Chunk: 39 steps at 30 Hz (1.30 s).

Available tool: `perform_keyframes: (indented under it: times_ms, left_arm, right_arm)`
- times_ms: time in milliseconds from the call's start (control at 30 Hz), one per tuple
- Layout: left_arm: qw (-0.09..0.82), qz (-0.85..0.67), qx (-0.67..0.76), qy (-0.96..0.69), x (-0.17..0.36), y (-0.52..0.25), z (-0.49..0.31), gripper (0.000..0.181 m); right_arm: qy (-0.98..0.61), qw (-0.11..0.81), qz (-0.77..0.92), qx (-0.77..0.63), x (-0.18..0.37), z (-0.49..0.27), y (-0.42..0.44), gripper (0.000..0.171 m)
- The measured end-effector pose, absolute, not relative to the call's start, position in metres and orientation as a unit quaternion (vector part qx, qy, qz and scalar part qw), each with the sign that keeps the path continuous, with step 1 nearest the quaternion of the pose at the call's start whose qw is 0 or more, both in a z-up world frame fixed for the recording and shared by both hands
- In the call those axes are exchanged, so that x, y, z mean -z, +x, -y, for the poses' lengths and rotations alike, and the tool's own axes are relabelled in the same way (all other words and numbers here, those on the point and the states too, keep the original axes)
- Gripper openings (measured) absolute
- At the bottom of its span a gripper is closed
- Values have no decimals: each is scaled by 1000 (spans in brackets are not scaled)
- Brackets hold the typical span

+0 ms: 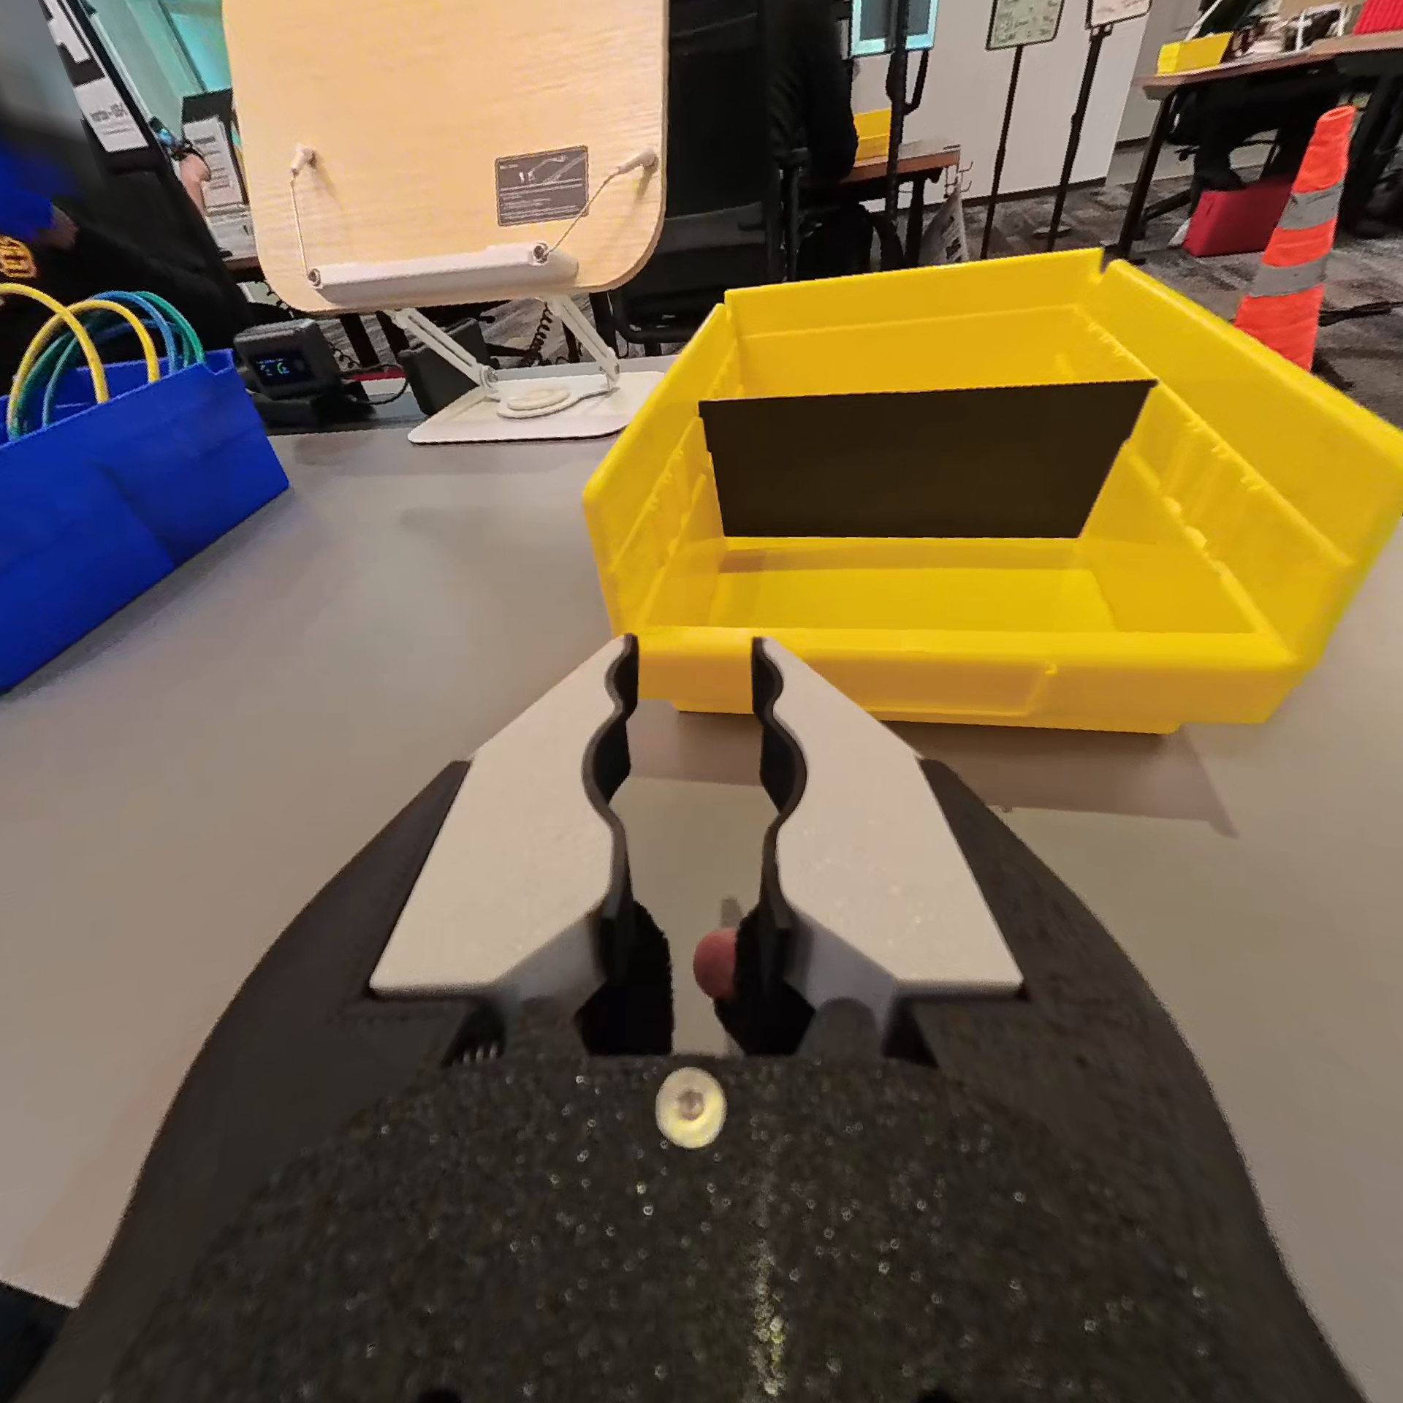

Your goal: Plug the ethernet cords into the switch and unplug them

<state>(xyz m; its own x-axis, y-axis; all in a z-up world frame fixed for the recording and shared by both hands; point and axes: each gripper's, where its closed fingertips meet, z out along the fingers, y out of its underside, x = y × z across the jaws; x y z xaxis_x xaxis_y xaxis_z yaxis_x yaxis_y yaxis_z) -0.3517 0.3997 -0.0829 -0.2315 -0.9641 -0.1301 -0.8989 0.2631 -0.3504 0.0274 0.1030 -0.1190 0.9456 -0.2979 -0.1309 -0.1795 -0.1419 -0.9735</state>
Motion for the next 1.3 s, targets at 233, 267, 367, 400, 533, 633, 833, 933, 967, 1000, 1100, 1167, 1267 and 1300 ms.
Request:
perform_keyframes:
  times_ms: [233, 267, 367, 400, 533, 633, 833, 933, 967, 1000, 1100, 1167, 1267, 1300]
  left_arm:
    - [19, -773, 6, -634, 130, -330, -528, 55]
    - [-10, -773, -3, -634, 140, -332, -535, 56]
    - [-85, -770, -26, -632, 164, -343, -547, 61]
    - [-98, -767, -23, -634, 168, -343, -549, 62]
    - [-144, -764, 1, -629, 177, -341, -545, 60]
    - [-179, -767, -5, -616, 182, -350, -540, 52]
    - [-186, -806, -30, -561, 175, -360, -537, 41]
    - [-155, -828, -69, -534, 160, -361, -540, 37]
    - [-139, -834, -80, -529, 153, -360, -542, 35]
    - [-120, -839, -87, -524, 146, -358, -543, 35]
    - [-56, -849, -104, -516, 119, -350, -543, 34]
    - [0, -851, -112, -513, 93, -340, -543, 34]
    - [105, -844, -86, -519, 44, -318, -536, 34]
    - [147, -834, -53, -529, 25, -306, -529, 34]
  right_arm:
    - [-764, 628, -142, 41, 124, -104, 20, 29]
    - [-762, 630, -144, 39, 123, -103, 21, 29]
    - [-759, 632, -151, 30, 123, -99, 24, 29]
    - [-758, 633, -153, 27, 123, -98, 24, 29]
    - [-758, 635, -152, 8, 123, -98, 23, 29]
    - [-759, 634, -149, -3, 123, -100, 20, 28]
    - [-754, 636, -160, -35, 123, -103, 18, 28]
    - [-753, 636, -162, -35, 123, -101, 18, 28]
    - [-754, 636, -160, -34, 123, -101, 17, 28]
    - [-755, 636, -158, -32, 123, -101, 17, 28]
    - [-758, 635, -149, -27, 123, -101, 12, 28]
    - [-759, 635, -144, -22, 123, -101, 10, 28]
    - [-759, 636, -136, -13, 122, -101, 8, 28]
    - [-758, 638, -132, -10, 120, -101, 6, 28]
